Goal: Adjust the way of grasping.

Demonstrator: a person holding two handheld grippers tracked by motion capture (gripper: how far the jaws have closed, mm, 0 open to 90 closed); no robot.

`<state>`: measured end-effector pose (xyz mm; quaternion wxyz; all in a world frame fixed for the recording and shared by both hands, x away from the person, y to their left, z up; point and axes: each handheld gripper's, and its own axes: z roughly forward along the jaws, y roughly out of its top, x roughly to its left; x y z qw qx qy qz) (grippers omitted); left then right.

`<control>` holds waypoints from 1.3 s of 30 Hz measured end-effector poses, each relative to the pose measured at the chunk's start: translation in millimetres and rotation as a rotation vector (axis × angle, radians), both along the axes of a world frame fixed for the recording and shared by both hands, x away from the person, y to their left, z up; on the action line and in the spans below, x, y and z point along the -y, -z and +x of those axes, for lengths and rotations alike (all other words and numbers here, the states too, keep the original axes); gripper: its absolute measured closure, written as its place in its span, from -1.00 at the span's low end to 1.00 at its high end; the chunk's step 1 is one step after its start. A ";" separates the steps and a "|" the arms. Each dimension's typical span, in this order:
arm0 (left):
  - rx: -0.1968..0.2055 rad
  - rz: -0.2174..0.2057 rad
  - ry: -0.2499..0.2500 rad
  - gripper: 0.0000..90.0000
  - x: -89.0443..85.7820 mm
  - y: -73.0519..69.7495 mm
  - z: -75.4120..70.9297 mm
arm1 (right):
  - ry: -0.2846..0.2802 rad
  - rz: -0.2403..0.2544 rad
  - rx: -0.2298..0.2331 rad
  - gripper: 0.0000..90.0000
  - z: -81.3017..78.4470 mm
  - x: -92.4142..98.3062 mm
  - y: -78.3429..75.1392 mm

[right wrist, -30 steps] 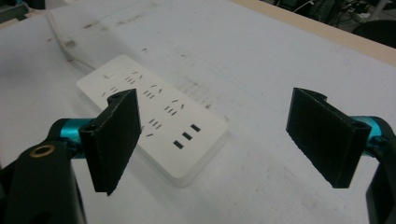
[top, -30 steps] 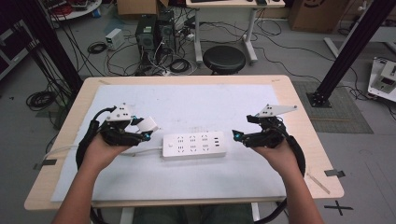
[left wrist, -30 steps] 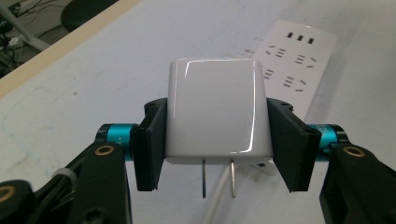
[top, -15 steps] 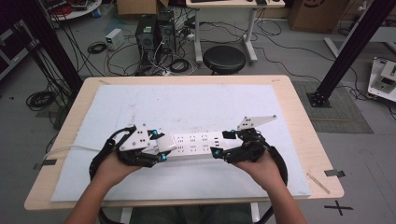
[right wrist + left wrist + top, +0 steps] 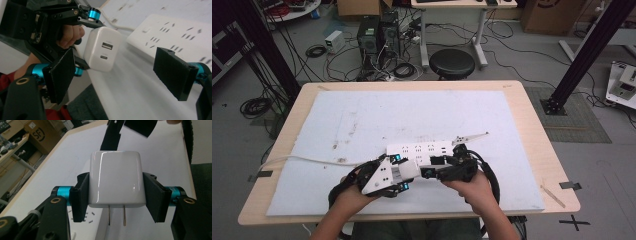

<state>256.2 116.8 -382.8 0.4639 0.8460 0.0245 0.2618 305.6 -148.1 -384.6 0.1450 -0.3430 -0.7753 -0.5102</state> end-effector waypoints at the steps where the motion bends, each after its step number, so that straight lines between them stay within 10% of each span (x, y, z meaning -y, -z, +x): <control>1: 0.020 0.004 0.009 -0.06 2.3 1.0 -1.6 | -0.008 0.008 -0.007 -0.60 0.0 -2.3 2.0; 23: 0.150 0.020 0.075 -0.06 18.6 3.6 -8.1 | -0.103 0.154 -0.093 0.33 1.9 -7.9 19.9; 39: 0.066 -0.066 0.015 -0.46 10.8 -8.6 0.8 | -0.055 0.105 -0.053 0.40 7.2 9.3 10.2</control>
